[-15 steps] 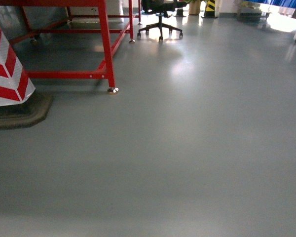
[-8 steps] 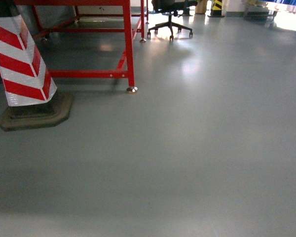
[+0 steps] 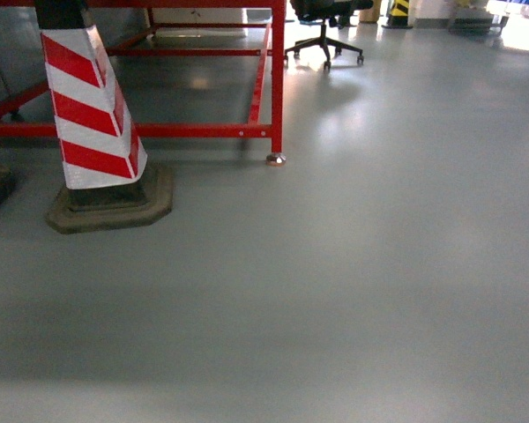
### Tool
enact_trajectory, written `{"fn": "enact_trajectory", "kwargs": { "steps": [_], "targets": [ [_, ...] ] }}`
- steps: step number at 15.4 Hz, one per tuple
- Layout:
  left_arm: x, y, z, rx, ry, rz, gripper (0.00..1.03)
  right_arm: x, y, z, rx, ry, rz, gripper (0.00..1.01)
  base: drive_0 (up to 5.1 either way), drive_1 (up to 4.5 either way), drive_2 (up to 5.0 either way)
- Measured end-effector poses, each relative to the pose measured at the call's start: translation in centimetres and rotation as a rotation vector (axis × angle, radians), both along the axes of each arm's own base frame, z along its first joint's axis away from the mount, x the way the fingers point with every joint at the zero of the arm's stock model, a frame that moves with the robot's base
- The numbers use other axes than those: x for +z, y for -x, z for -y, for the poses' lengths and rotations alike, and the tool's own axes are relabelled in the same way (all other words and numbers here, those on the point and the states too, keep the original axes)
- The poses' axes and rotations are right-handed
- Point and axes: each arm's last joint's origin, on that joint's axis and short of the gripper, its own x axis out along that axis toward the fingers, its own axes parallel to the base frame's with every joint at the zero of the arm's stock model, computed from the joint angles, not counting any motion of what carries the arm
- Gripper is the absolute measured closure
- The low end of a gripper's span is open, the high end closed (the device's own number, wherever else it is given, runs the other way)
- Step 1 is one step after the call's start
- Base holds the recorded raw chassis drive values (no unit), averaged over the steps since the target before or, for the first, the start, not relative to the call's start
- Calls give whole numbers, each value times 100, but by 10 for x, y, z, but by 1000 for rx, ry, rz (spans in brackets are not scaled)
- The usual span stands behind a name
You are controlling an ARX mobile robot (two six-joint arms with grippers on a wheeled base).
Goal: Pick capacitor and pack into box
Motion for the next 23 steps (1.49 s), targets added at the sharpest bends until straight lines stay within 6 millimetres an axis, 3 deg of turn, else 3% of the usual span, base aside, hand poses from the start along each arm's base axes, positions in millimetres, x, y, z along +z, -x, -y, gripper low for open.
{"fn": "enact_trajectory", "kwargs": {
  "steps": [19, 23],
  "targets": [
    [0, 0, 0, 1, 0, 4, 59, 0, 0, 0, -2, 0, 4, 3, -499, 247, 247],
    [0, 0, 0, 5, 0, 1, 59, 0, 0, 0, 3, 0, 5, 3, 0, 0, 0]
  ]
}}
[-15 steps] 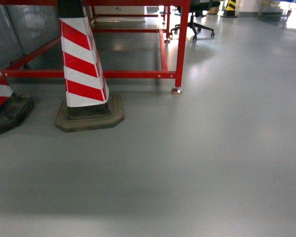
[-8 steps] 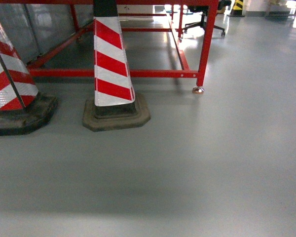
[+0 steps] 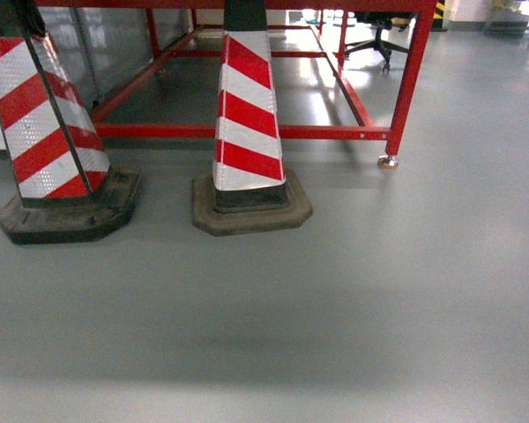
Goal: Pick capacitor and pack into box
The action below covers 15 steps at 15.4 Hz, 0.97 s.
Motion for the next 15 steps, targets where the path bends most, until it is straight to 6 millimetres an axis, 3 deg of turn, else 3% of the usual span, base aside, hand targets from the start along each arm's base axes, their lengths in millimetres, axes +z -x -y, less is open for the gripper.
{"fn": "enact_trajectory", "kwargs": {
  "steps": [6, 15],
  "targets": [
    [0, 0, 0, -2, 0, 0, 59, 0, 0, 0, 0, 0, -2, 3, 0, 0, 0],
    [0, 0, 0, -2, 0, 1, 59, 0, 0, 0, -2, 0, -1, 3, 8, 403, -387]
  ]
}}
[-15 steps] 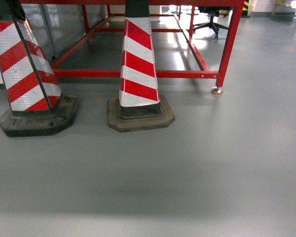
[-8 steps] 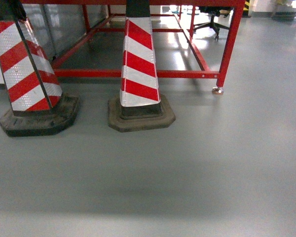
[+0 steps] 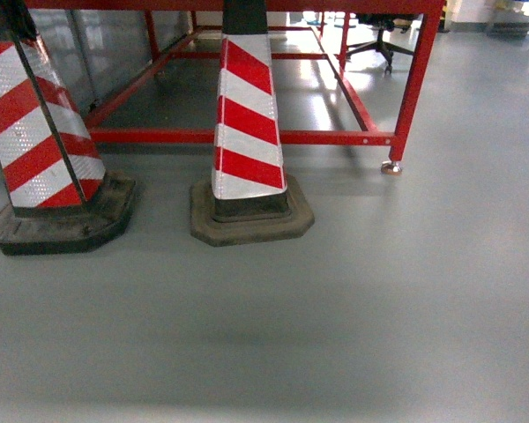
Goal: Pick capacitor and pack into box
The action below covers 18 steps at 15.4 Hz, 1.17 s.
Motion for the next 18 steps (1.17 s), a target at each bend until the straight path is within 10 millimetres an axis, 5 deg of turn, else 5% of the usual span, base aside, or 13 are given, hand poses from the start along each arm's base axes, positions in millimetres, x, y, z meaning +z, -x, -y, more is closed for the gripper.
{"fn": "enact_trajectory", "kwargs": {
  "steps": [18],
  "targets": [
    [0, 0, 0, 0, 0, -1, 59, 0, 0, 0, -2, 0, 1, 3, -1, 392, -393]
  ]
}}
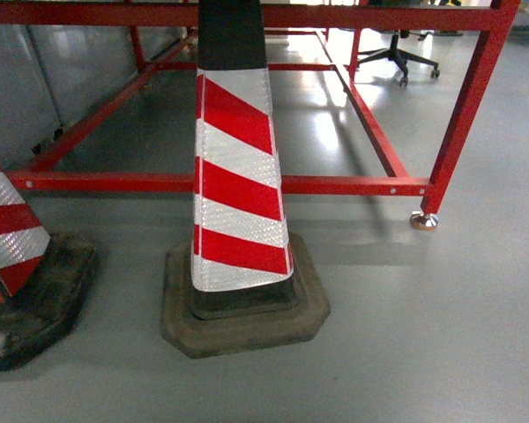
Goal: Pick capacitor and pack into box
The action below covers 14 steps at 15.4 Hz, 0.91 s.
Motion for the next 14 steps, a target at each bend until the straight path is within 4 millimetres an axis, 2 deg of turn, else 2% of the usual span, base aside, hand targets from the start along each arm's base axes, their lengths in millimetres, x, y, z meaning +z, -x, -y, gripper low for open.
{"fn": "enact_trajectory", "kwargs": {
  "steps": [14],
  "targets": [
    [0, 0, 0, -3, 0, -2, 59, 0, 0, 0, 0, 0, -3, 3, 0, 0, 0]
  ]
}}
